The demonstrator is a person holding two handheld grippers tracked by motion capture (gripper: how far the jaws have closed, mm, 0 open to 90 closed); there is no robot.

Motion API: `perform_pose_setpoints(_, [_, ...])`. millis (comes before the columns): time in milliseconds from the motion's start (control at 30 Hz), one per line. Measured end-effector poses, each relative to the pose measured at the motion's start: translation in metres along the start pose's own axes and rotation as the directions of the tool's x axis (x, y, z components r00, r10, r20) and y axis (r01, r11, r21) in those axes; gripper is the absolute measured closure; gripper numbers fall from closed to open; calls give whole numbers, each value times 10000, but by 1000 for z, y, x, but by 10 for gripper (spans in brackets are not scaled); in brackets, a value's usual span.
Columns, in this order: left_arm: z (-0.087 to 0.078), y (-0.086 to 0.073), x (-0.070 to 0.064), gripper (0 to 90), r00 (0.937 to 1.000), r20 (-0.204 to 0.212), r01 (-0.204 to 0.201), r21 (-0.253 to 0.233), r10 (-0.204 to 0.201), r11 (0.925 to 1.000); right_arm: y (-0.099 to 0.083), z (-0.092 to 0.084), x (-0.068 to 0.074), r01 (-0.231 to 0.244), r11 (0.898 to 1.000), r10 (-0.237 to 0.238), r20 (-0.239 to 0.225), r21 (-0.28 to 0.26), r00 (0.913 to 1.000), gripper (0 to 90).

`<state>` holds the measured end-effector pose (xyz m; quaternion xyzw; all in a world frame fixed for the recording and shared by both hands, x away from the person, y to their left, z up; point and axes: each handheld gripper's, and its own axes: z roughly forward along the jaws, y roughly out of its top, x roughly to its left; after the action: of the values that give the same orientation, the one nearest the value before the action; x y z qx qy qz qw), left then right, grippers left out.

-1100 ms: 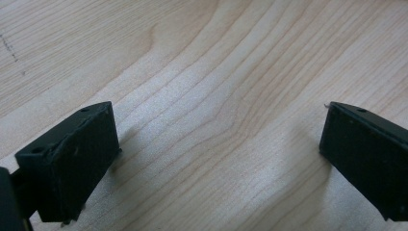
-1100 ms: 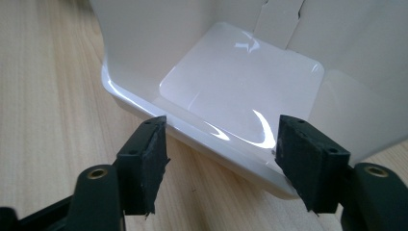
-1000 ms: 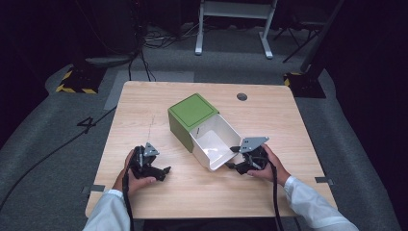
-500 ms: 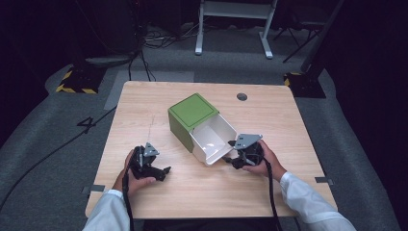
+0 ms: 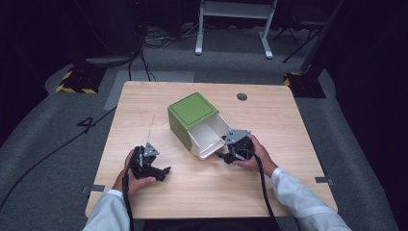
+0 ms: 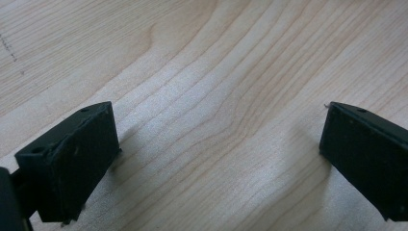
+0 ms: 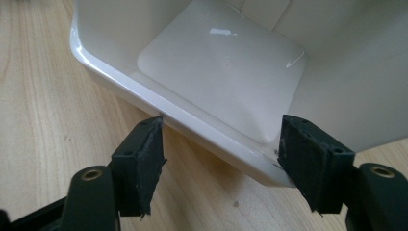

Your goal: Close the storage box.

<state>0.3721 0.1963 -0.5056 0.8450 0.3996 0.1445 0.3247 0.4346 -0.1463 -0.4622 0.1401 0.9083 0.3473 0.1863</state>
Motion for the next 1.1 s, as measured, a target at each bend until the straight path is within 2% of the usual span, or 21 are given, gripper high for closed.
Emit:
perform_pose_setpoints(367, [0,0,0,3,10000,-1,9,-5,-9,10000,10,9,-6,-250,9996,251,74,-114,9997,333])
perform_pose_setpoints(733, [0,0,0,4,10000,-17,6,-8,-6,10000,25,17,-12,-486,9984,501,541,-287,9973,342])
perform_pose_setpoints(1100, [0,0,0,4,10000,-15,9,-11,-9,10000,38,30,-16,-662,9976,677,1002,-179,9927,343])
